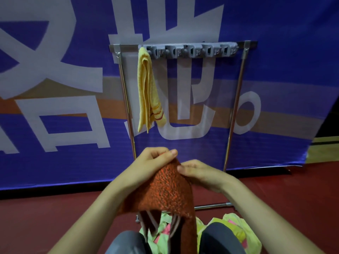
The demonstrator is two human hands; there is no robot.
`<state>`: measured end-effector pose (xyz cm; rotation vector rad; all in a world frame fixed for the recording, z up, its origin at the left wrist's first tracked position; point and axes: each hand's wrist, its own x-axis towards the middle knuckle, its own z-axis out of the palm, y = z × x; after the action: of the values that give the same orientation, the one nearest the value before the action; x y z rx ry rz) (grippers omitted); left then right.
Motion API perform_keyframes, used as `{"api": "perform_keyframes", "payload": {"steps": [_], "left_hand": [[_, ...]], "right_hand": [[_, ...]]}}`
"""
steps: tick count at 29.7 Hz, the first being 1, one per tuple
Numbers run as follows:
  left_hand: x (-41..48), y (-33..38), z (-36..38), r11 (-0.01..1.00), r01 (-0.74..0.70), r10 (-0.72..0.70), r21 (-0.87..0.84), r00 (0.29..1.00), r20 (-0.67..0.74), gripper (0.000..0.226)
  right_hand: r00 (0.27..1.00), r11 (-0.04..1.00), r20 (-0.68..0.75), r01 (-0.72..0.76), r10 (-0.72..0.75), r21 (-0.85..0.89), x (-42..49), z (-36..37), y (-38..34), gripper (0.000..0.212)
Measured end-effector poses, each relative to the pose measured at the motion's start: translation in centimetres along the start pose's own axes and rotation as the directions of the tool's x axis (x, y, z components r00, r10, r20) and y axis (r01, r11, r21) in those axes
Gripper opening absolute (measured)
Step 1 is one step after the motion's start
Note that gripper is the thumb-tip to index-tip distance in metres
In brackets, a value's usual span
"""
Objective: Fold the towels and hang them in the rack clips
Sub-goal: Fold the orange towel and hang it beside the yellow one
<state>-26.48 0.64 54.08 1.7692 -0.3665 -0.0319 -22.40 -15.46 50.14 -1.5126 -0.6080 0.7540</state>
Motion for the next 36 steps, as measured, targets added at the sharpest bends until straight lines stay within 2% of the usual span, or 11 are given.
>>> {"api": "perform_keyframes", "payload": {"steps": [2,4,6,11,15,18,22,27,29,33,36], "left_hand": [[-0.2,1.0,-0.7,0.996,0.008,-0.014,-0.085,0.998,-0.064,0.039],[-0.6,1.7,-1.8,0.990,0.013,-0.032,-0.140,0.990,-0.134,0.031],[-1.1,1.8,-3.1,0.989,0.026,-0.051,-0.144,0.984,-0.171,0.030],[-1.9,-0.6,-5.0,0.978,0.128,-0.167,-0.162,0.954,-0.251,0.032],[-2.0,-1.9,-3.7,0.975,0.187,-0.197,-0.116,0.978,-0.076,0.042],[-1.2,-1.4,-1.5,0.962,0.232,-0.226,-0.147,0.973,0.054,0.045],[0.2,-0.3,-0.2,0.963,0.203,-0.197,-0.177,0.979,0.050,0.053],[1.4,0.7,0.4,0.976,0.150,-0.139,-0.158,0.987,0.078,0.054],[1.8,1.3,0.4,0.983,0.117,-0.105,-0.140,0.990,0.093,0.047],[2.5,2.3,0.7,0.964,0.036,-0.020,-0.264,0.998,0.062,0.029],[3.5,2.4,0.9,0.963,0.022,-0.003,-0.268,0.997,0.073,0.032]], "right_hand": [[0.999,0.999,0.021,-0.029,0.028,0.043,0.0,0.2,1.5,0.066],[0.999,0.991,0.045,-0.027,0.021,0.131,-0.3,0.5,2.7,0.059],[1.000,0.980,0.010,-0.008,0.006,0.201,-0.5,0.6,3.1,0.060],[0.988,0.965,-0.104,0.136,-0.115,0.224,-0.5,0.1,0.4,0.070],[0.970,0.933,-0.098,0.240,-0.221,0.268,-0.1,0.3,-2.6,0.057],[0.974,0.939,-0.050,0.225,-0.219,0.261,0.6,0.6,-3.8,0.055],[0.976,0.951,-0.058,0.218,-0.210,0.219,0.5,0.3,-4.2,0.052],[0.980,0.973,-0.116,0.178,-0.161,0.149,-0.3,-0.8,-4.4,0.060],[0.980,0.975,-0.133,0.168,-0.149,0.147,-0.5,-1.2,-4.8,0.063],[0.981,0.992,-0.173,0.103,-0.090,0.067,-0.8,-1.9,-5.3,0.076],[0.973,0.978,-0.192,0.154,-0.127,0.138,-0.9,-2.3,-5.2,0.060]]}}
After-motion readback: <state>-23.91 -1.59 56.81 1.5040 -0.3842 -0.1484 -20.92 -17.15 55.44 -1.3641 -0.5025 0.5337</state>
